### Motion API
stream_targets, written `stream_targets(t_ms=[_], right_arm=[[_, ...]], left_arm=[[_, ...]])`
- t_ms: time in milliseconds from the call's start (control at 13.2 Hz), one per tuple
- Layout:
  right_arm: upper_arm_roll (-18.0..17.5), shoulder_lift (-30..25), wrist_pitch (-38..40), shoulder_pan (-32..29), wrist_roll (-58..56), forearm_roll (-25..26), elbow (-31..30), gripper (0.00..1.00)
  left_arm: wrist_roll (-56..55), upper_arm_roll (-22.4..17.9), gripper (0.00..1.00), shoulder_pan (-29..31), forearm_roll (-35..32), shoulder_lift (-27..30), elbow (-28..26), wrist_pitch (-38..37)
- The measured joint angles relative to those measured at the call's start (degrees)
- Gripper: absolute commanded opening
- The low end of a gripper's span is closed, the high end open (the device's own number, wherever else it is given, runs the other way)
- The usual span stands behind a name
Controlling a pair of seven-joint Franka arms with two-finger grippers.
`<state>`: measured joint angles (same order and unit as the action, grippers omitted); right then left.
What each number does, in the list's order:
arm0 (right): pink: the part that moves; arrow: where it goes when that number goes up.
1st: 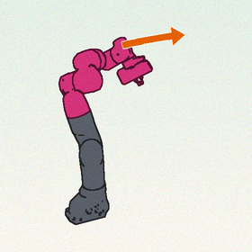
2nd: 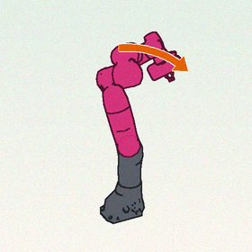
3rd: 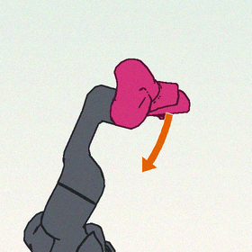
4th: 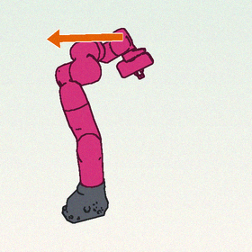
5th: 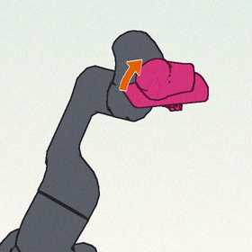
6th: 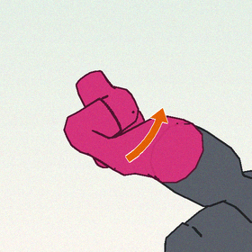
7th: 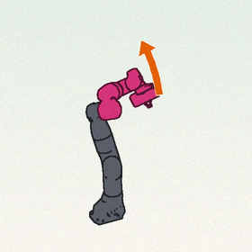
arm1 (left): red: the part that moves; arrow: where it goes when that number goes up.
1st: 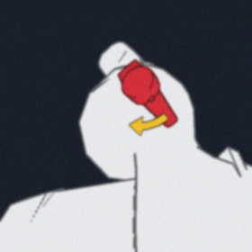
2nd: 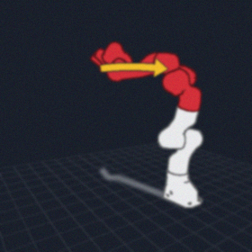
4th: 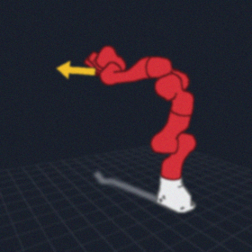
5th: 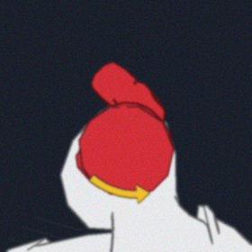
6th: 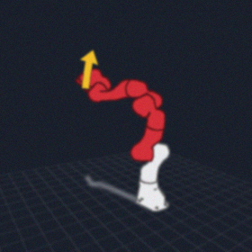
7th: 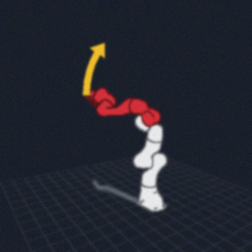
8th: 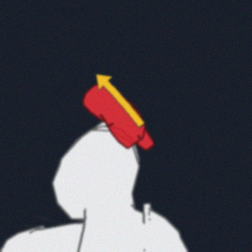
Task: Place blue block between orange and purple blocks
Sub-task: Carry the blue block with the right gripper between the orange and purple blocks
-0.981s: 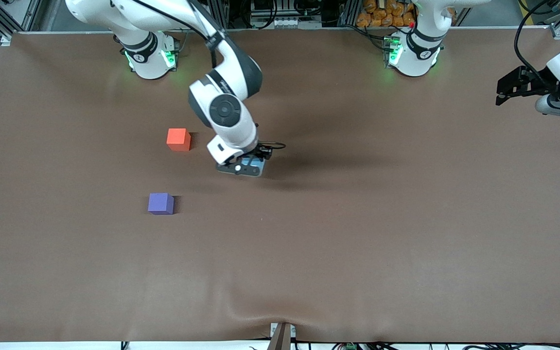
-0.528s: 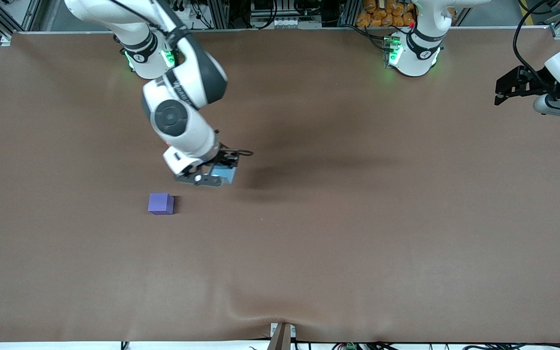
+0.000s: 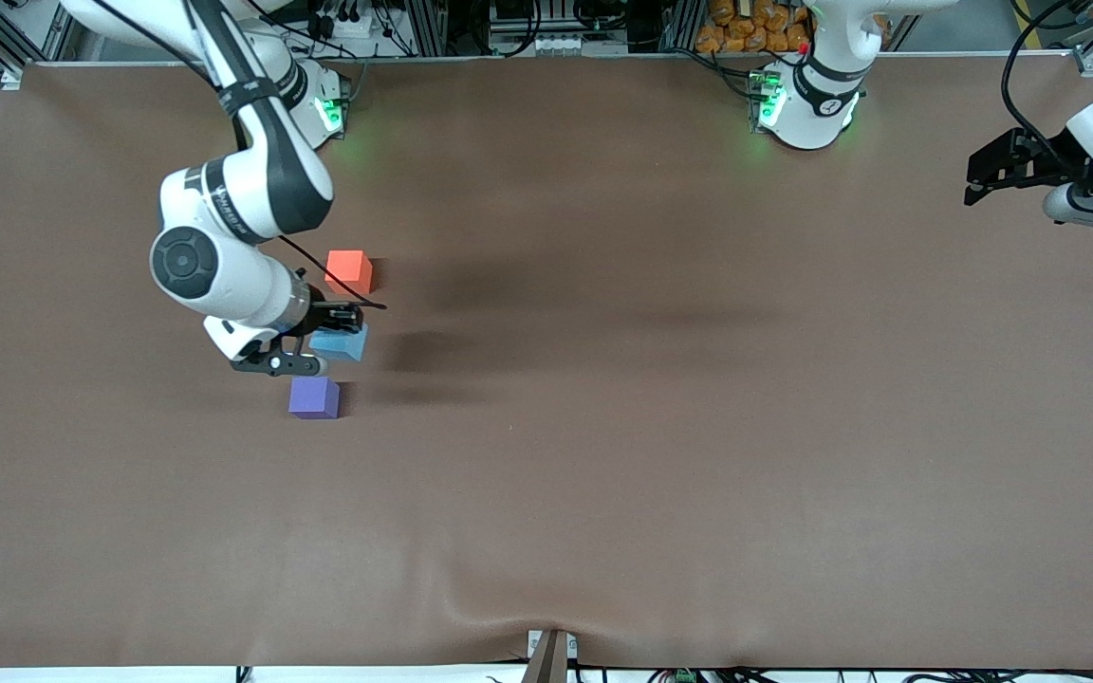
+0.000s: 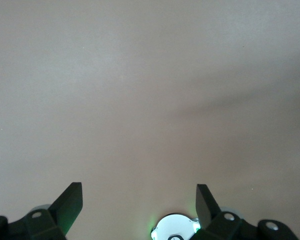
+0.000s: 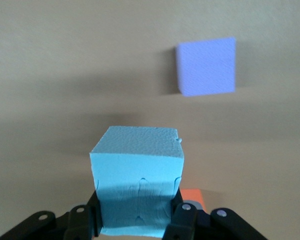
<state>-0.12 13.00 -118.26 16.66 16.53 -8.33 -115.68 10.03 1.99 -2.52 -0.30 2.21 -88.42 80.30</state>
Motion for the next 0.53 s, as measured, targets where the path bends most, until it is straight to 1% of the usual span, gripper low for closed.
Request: stream_targets(t_ms=[226,528], right_arm=[[-0.01,-0.15,-3.40,-1.10,-2.38,0.00,-4.35,0.00],[0.00,-0.18,-8.25,-4.56,-8.04,0.00,-9.35,0.00]], left_arm=[[-1.66,0.13,1.00,0.01,0.08,0.00,0.01,0.08],[-3.82,0.23,1.00,0.00,0.08,0.00,0.01,0.86]])
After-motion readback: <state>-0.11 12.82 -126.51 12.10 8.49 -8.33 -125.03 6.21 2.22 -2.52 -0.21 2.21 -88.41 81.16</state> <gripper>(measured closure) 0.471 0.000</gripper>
